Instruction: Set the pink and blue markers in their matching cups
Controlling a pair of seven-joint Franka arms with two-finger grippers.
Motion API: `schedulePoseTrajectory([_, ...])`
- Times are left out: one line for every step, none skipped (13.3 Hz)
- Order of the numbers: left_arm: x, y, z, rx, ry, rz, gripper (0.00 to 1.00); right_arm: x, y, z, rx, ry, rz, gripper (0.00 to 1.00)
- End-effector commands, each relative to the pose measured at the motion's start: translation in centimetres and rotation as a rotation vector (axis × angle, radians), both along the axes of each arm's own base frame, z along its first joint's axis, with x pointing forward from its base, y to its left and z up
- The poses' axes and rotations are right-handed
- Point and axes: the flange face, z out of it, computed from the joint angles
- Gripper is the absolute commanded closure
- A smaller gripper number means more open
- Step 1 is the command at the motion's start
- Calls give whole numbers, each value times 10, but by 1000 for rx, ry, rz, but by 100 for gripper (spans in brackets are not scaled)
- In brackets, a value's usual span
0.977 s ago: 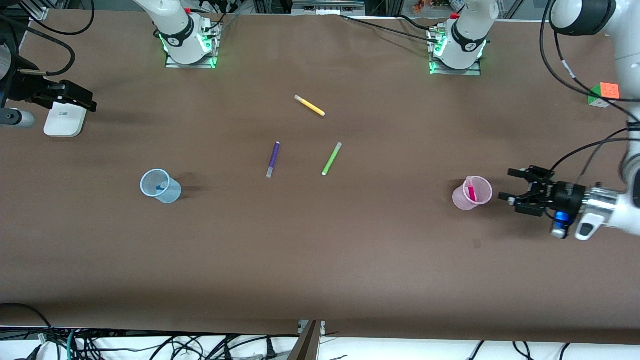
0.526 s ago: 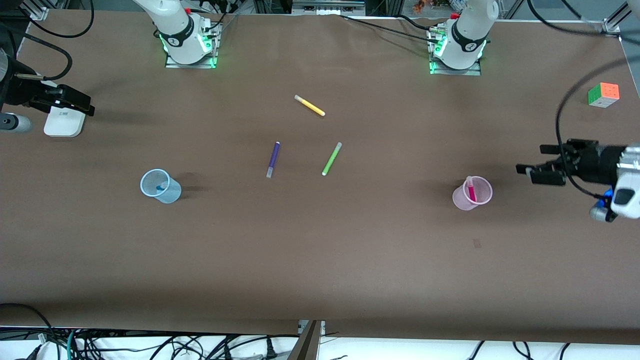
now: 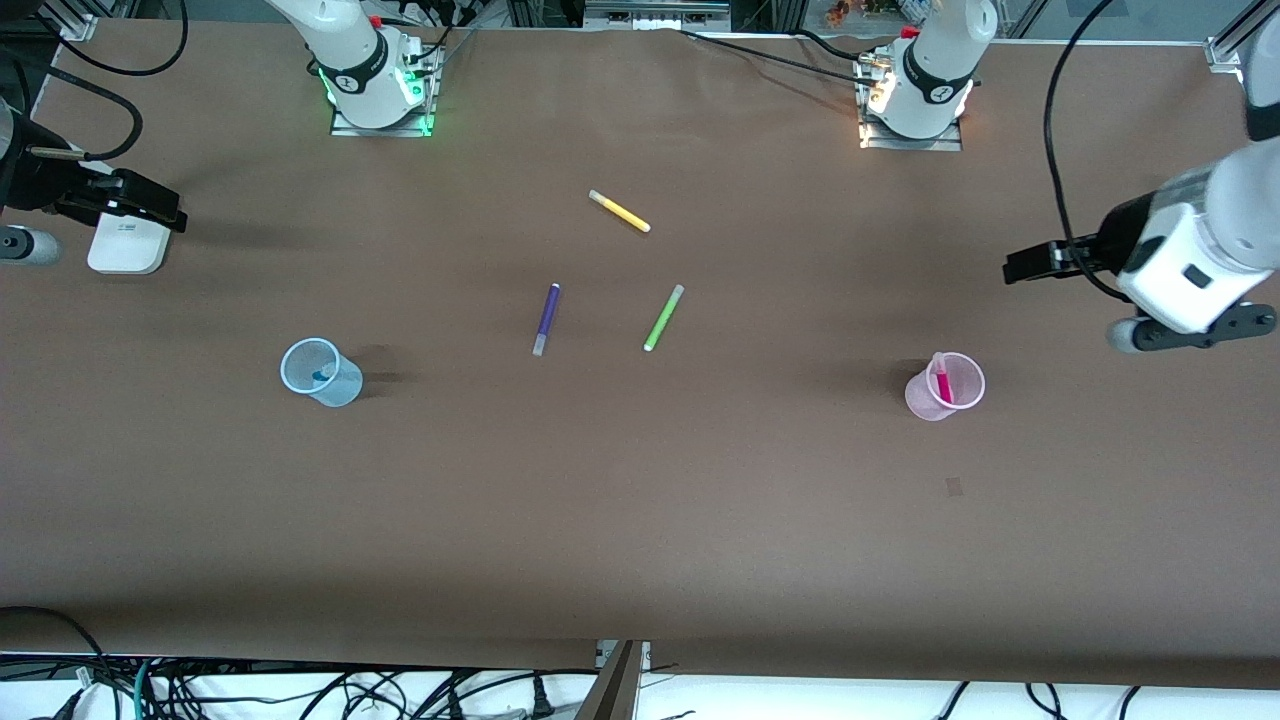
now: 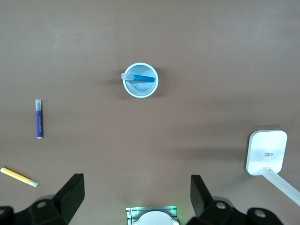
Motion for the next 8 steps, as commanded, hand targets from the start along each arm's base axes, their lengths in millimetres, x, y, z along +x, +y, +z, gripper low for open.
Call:
schedulePoseTrajectory([-37, 8, -13, 31, -94, -115, 0, 2, -2, 4, -15, -4, 13, 0])
schedulePoseTrajectory([-42, 8, -17, 36, -116, -115, 0, 2, -3, 4, -15, -4, 12, 0])
schedulePoseTrajectory([-46, 5, -21, 41, -129, -119, 0, 2, -2, 4, -15, -4, 13, 0])
schedulePoseTrajectory([-47, 5, -22, 44, -145, -120, 0, 2, -2, 4, -15, -4, 13, 0])
schedulePoseTrajectory([-46, 3, -21, 43, -153, -123, 0, 2, -3, 4, -15, -4, 12, 0])
schedulePoseTrajectory([-45, -1, -20, 42, -157, -129, 0, 2, -3, 4, -15, -4, 12, 0])
schedulePoseTrajectory([-44, -2, -20, 68, -161, -141, 0, 2, -3, 4, -15, -4, 10, 0])
schedulePoseTrajectory([-45, -11, -19, 101, -165, -172, 0, 2, -3, 4, -15, -4, 12, 0])
